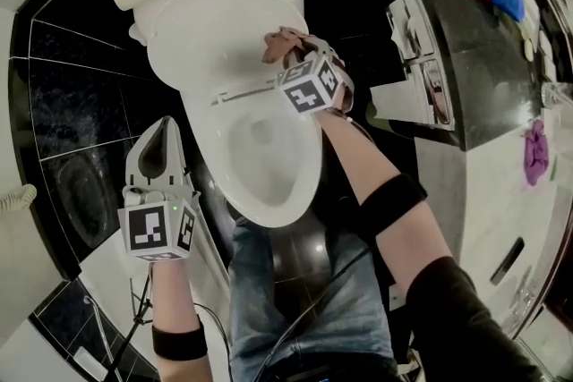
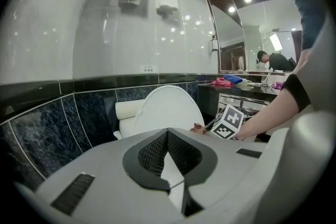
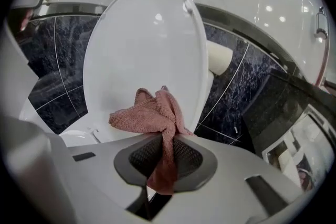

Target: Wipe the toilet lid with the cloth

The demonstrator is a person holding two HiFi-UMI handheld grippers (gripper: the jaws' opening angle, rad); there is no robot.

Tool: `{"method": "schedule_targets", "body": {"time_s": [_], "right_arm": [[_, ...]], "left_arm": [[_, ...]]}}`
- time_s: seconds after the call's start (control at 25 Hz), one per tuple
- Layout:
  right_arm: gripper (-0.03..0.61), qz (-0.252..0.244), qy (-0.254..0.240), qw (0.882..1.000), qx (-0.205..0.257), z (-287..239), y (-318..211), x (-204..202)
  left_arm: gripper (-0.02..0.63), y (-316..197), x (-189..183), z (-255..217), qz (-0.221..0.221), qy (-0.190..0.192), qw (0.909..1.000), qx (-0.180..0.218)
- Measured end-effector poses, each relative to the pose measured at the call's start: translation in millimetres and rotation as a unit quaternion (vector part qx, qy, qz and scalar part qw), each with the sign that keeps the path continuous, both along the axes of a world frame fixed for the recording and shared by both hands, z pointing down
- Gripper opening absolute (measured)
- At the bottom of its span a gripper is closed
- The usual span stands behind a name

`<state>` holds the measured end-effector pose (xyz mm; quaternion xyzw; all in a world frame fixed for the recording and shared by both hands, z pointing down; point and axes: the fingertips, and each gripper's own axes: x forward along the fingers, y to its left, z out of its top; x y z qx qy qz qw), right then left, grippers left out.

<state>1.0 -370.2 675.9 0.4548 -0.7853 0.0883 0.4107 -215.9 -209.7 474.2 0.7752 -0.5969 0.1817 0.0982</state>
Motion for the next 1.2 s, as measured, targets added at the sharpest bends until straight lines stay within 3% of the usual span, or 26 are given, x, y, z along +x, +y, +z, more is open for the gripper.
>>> {"method": "schedule_targets", "body": {"time_s": [0.44, 0.76, 1.0, 1.2], "right_arm": [[0.077, 0.021, 0.009, 0.997, -0.078, 126, 38, -1], [0.077, -0.001, 0.025, 0.993, -0.112, 168, 51, -27], [0.077, -0.013, 0.041, 0.993, -0.107, 162, 49, -28], [0.076, -0.041, 0.037, 0.997, -0.063, 87, 59, -34]], "left_arm": [[0.002, 16, -17, 68, -0.009, -0.004, 0.9997, -0.021], [0.002, 18, -27, 85, -0.018, -0.005, 0.9996, -0.022], [0.002, 23, -36, 83, -0.024, -0.005, 0.9995, -0.022], [0.002, 33, -34, 49, -0.022, -0.008, 0.9995, -0.022]]}}
